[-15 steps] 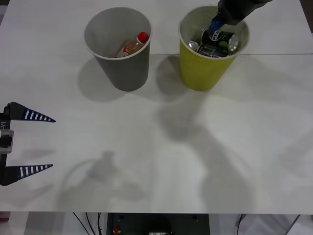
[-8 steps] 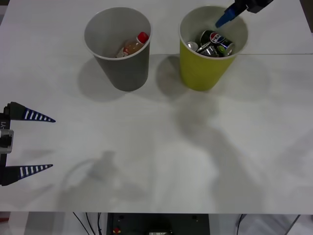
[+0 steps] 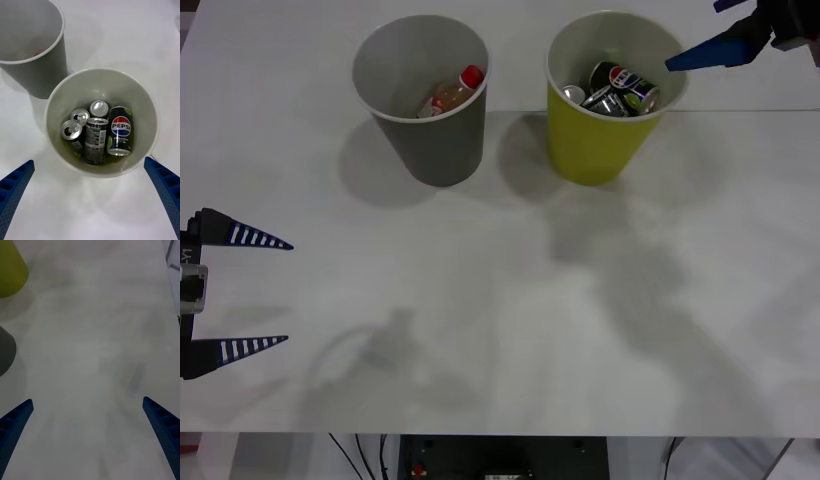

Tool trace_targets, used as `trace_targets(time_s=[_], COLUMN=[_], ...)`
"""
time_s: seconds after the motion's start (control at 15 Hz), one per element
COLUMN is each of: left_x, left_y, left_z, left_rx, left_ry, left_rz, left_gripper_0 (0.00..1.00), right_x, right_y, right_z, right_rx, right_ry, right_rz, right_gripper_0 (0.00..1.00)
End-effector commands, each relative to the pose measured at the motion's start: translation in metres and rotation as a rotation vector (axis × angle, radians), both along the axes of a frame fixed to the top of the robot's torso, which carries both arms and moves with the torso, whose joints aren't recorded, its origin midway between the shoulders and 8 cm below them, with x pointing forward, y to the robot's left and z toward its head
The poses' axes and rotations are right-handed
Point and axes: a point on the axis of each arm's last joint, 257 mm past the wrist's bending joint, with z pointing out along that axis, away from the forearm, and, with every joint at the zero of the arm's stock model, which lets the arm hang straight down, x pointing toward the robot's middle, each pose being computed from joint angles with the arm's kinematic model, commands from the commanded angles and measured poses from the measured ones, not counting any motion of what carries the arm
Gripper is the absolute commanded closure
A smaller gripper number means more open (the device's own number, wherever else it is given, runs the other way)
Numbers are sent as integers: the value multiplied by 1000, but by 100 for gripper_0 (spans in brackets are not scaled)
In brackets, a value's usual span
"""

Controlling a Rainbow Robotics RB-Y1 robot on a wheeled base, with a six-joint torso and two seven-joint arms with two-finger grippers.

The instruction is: Put the can into the green bin and the plastic bottle into the gray bin

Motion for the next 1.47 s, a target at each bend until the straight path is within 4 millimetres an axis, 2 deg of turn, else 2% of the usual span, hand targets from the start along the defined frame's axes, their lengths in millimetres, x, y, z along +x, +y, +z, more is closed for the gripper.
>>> trace_targets(time_s=[0.07,0.4,0.8,1.13,1.47], left_x=[0,0,0,0,0], left_y=[0,0,0,0,0], left_z=[0,0,0,0,0], left_rx=[0,0,0,0,0], left_ry=[0,0,0,0,0], left_rz=[0,0,0,0,0], left_gripper_0=[0,0,0,0,0], right_x=[-26,-82,-151,-187,-222], right_y=[-10,-31,-46,-46,-41], right_z=[-11,-51,-123,-159,-186], right_rx=[-31,-112,-230,-247,-238], right_ry=[-35,-80,-58,-79,-61], right_rz=[70,214,381,453,453], right_gripper_0=[0,0,0,0,0])
